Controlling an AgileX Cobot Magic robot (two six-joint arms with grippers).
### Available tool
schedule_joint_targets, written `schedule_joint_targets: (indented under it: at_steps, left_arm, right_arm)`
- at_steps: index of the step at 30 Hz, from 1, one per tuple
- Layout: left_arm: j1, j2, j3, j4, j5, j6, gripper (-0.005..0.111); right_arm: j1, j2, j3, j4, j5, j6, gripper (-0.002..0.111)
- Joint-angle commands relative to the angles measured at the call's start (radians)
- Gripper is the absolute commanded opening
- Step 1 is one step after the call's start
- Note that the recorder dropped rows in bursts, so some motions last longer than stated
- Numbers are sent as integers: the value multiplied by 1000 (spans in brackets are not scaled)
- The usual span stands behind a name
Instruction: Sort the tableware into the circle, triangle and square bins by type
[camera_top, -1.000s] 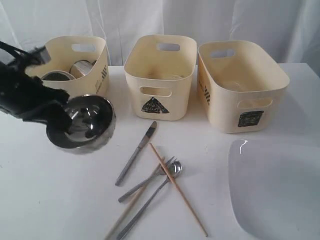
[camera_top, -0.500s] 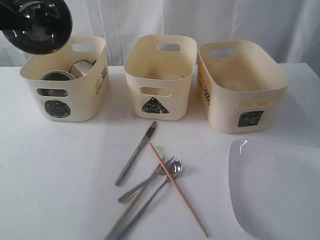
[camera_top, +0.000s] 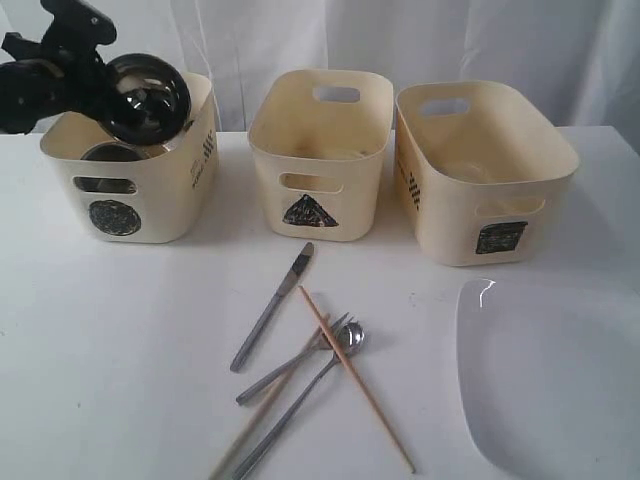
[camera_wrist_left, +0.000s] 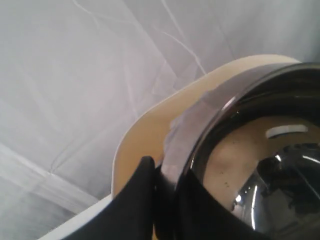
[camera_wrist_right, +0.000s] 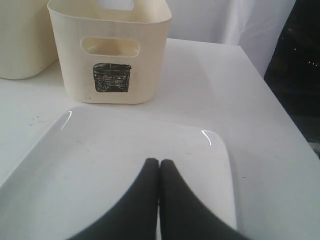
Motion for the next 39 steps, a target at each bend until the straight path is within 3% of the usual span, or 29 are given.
schedule_joint_targets:
  at_steps: [1,6,14,17,20,24,29,31,34,39]
  left_arm:
    - [-1,-1,-35,4,8,-21,33]
    - [-1,1,-35,4,81,-127,57]
    - [-1,-73,-35,4,73,-159,61]
    - [-1,-156,-35,4,176,-159,61]
    - [-1,-249,-35,2,409,-182,60]
    - [1,-348,-33,2,754,-196,48]
    - [1,-367,-28,2,1050,-227,12]
    - [1,-372,-14,2,1029,-296,0]
    - [10,-396,-4,2,927,-436,0]
    - [63,-479,22,-4,870,-611,0]
  right_arm:
    - [-6,0,-1,-5,-8,-1,0]
    - [-6,0,-1,-5,-8,-1,0]
    - [-6,0,-1,-5,-8,-1,0]
    - [-6,0,-1,-5,-8,-1,0]
    - [-6,0,-1,-5,-8,-1,0]
    - [-6,0,-1,-5,-8,-1,0]
    - [-6,0,-1,-5,-8,-1,0]
    - [-6,0,-1,-5,-8,-1,0]
    - [-6,0,-1,-5,-8,-1,0]
    - [-6,0,-1,-5,-8,-1,0]
